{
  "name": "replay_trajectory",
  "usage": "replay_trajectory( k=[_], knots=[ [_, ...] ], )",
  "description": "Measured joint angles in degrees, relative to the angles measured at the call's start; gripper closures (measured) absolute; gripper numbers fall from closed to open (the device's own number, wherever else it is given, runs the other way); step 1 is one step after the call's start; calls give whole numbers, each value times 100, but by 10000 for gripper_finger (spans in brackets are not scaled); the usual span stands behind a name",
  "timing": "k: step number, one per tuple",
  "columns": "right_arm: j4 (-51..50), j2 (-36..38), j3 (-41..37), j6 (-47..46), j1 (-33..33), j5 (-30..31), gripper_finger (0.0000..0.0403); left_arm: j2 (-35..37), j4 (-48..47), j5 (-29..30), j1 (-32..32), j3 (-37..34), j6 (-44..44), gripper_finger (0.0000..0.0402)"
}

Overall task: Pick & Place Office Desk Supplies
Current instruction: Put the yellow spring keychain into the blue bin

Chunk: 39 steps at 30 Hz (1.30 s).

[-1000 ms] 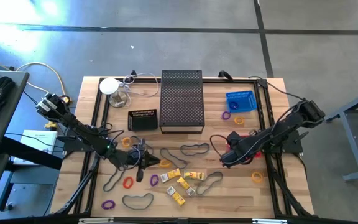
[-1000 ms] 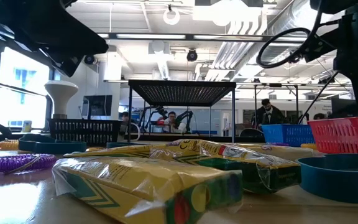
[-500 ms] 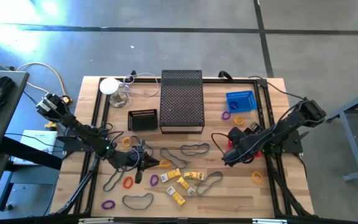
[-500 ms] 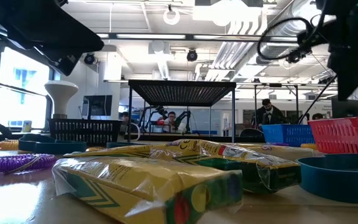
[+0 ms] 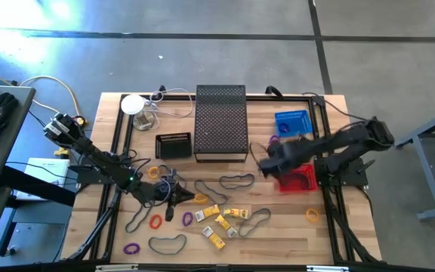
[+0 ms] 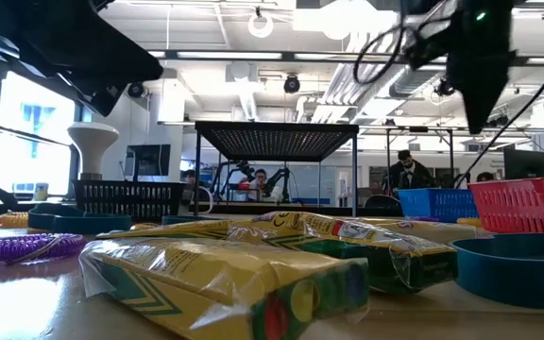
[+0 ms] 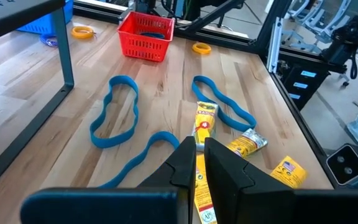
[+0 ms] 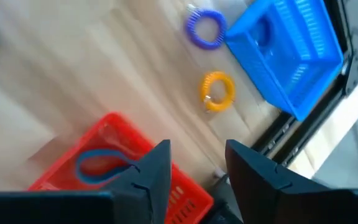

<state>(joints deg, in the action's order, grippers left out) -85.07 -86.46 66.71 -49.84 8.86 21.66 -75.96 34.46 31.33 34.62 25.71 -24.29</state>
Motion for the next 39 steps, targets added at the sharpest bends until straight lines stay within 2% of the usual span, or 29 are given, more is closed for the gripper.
replay_trajectory(
  k=[6, 12, 21, 25, 31, 39],
  knots=[
    [-51, 13, -151, 74, -994, -78, 266, 0, -127, -11, 6, 0, -4, 371],
    [212, 467, -550, -3, -1629, -213, 286, 0, -261, -9, 6, 0, -17, 371],
    [1428, 1307, -1882, -84, -2264, -765, 291, 0, -272, -9, 6, 0, -17, 371],
    [2012, 1316, -2329, 242, -2532, -680, 290, 0, -254, -7, 6, 0, -17, 371],
    [2871, 1290, -2726, 490, -2820, -1047, 292, 0, -252, -4, -9, 0, -15, 371],
    [2976, 1294, -2998, 307, -3121, -1004, 295, 0, -255, -4, -9, 0, -15, 371]
  ],
)
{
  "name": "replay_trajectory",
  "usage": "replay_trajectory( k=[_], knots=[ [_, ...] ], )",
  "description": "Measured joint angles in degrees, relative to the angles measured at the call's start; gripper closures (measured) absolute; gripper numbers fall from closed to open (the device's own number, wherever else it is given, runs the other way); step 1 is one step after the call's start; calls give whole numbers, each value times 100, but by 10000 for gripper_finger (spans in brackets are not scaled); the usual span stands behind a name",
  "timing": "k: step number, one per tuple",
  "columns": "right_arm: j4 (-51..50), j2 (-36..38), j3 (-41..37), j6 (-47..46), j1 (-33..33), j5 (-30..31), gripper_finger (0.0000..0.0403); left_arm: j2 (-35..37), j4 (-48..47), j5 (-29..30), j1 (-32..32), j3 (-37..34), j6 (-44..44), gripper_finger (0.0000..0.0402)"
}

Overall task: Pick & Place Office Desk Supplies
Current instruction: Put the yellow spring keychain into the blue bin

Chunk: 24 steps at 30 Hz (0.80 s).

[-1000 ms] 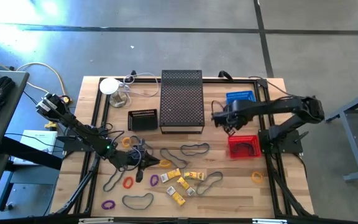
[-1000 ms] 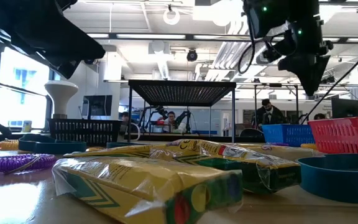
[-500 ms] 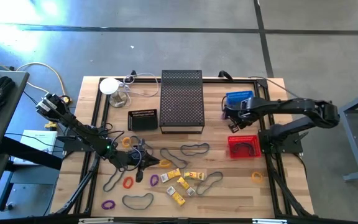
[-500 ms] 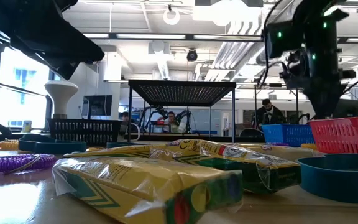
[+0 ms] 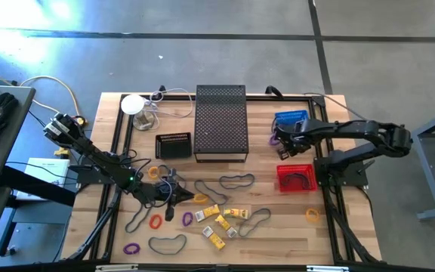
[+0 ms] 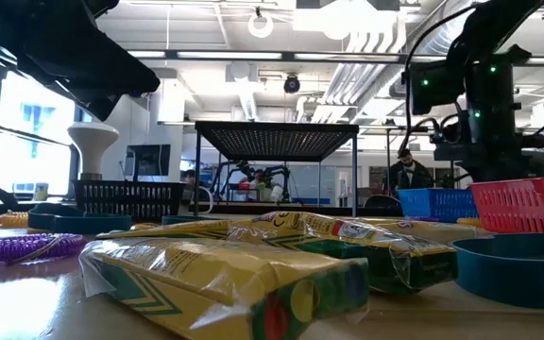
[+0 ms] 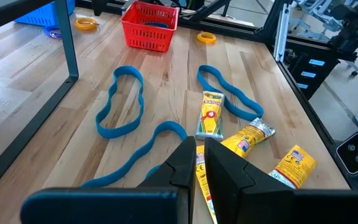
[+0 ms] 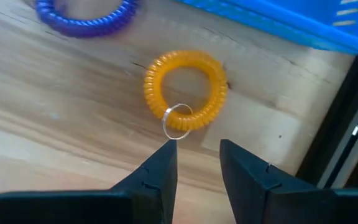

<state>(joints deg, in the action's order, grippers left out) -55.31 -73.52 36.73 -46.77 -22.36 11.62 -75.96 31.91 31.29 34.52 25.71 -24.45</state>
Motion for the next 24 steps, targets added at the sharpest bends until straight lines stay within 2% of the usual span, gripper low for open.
replay_trajectory(
  k=[5, 10, 19, 24],
  knots=[
    [395, 0, -326, -100, -174, -114, 295, 0, -19, 3, 27, 0, 2, 371],
    [887, 0, -544, -15, -296, 84, 299, 0, -21, 4, 26, 0, 2, 371],
    [1085, 0, -581, 200, -574, 44, 300, 0, -21, 4, 7, 0, 2, 371],
    [1224, -2, -583, 205, -585, 261, 302, 0, -23, 2, 7, 0, 2, 371]
  ],
)
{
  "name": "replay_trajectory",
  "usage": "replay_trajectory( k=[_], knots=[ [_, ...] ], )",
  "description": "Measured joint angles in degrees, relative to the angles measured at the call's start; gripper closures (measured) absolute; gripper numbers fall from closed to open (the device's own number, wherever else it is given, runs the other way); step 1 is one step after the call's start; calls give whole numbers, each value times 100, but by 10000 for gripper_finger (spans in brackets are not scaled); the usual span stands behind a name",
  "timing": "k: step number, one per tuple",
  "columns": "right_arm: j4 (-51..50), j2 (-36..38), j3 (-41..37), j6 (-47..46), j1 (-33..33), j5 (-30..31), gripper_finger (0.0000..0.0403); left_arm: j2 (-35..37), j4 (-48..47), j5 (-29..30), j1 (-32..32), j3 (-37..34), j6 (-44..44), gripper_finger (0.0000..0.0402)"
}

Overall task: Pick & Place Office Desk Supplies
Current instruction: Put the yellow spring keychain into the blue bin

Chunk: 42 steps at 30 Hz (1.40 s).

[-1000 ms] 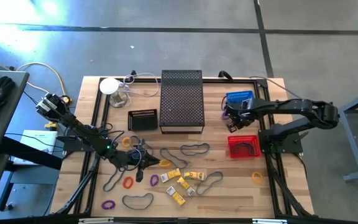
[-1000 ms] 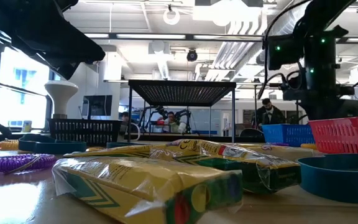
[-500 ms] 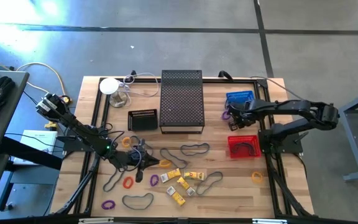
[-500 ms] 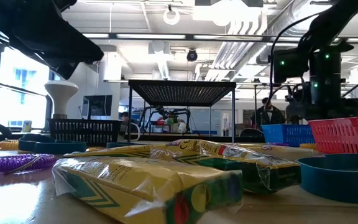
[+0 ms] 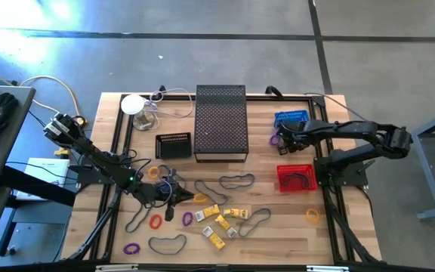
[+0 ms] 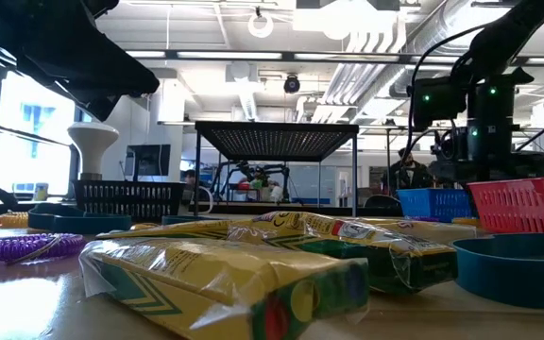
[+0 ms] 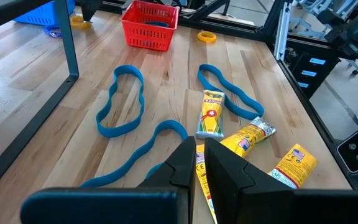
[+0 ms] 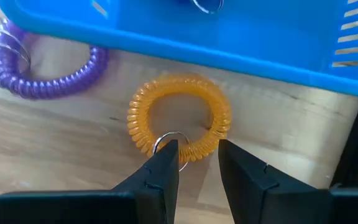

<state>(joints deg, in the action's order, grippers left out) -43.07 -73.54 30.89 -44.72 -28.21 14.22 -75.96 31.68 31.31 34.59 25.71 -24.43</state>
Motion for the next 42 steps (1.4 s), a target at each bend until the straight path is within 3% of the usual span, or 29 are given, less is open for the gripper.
replay_trajectory(
  k=[8, 20, 24, 29, 42],
  knots=[
    [-9, -64, 0, 112, -2, -70, 302, 0, -2, 0, 7, 0, 0, 371],
    [257, -796, 42, 211, 250, 185, 303, 0, -2, 0, 7, 0, 0, 371],
    [133, -721, 22, 147, 383, 251, 326, 0, -2, 0, 7, 0, 0, 371],
    [3, -713, 26, 167, 544, 196, 388, 0, -3, 0, 7, 0, 0, 371],
    [-810, -329, 299, -32, 1464, 169, 398, 0, -2, 0, -9, 0, 2, 371]
  ],
)
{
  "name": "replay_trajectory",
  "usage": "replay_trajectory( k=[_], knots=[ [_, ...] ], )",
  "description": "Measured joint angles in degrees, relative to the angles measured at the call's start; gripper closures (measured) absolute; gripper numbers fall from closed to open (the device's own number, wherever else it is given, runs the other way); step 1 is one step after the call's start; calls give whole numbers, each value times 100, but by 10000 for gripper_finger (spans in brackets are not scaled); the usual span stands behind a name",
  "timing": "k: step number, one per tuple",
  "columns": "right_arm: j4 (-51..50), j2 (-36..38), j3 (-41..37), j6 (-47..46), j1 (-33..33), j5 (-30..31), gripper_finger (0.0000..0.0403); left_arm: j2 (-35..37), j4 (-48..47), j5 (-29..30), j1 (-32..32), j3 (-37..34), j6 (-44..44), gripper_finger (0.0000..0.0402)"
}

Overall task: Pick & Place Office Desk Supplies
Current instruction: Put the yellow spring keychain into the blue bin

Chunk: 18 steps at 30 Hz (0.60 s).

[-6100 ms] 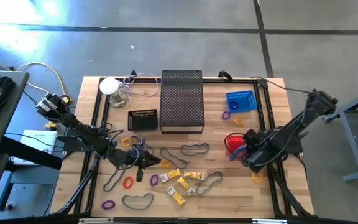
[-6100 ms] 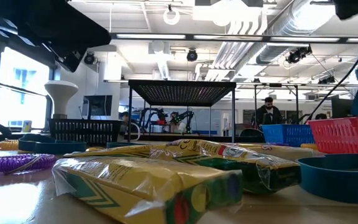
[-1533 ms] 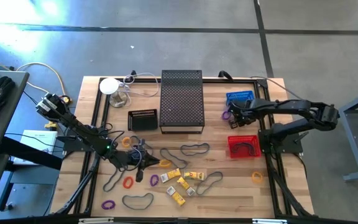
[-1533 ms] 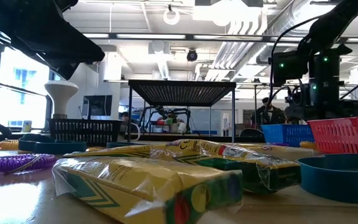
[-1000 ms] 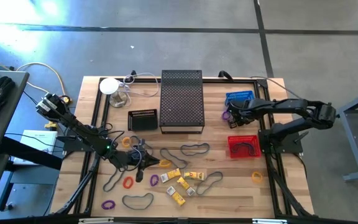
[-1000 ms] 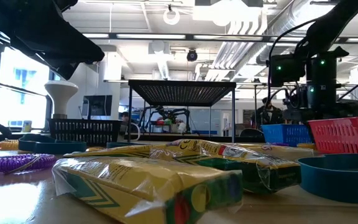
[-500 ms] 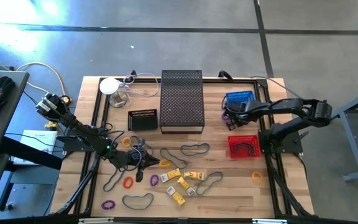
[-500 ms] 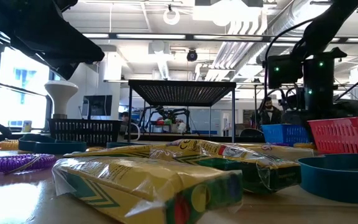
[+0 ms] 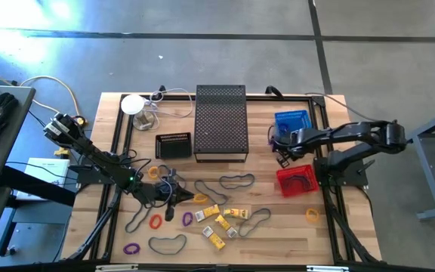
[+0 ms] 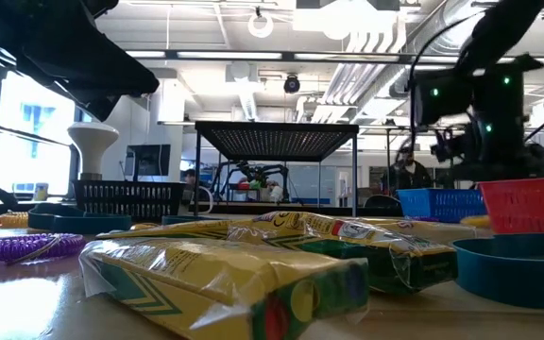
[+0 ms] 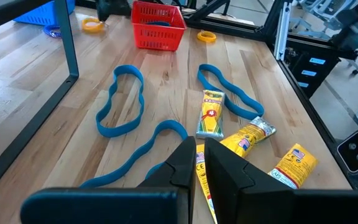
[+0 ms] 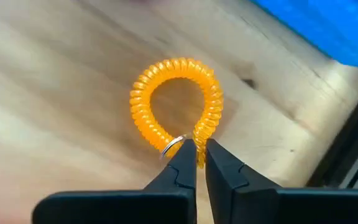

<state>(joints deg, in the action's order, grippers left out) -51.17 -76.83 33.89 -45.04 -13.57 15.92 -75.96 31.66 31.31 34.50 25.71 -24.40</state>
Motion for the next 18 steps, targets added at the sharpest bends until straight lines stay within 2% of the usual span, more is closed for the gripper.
replay_trajectory(
  k=[10, 18],
  knots=[
    [-658, 326, 644, -334, 881, 445, 398, 0, 0, 0, -2, 0, 0, 371],
    [-1488, 374, 1385, -467, 1166, 1204, 399, 0, -20, 2, -2, 0, 0, 371]
  ],
)
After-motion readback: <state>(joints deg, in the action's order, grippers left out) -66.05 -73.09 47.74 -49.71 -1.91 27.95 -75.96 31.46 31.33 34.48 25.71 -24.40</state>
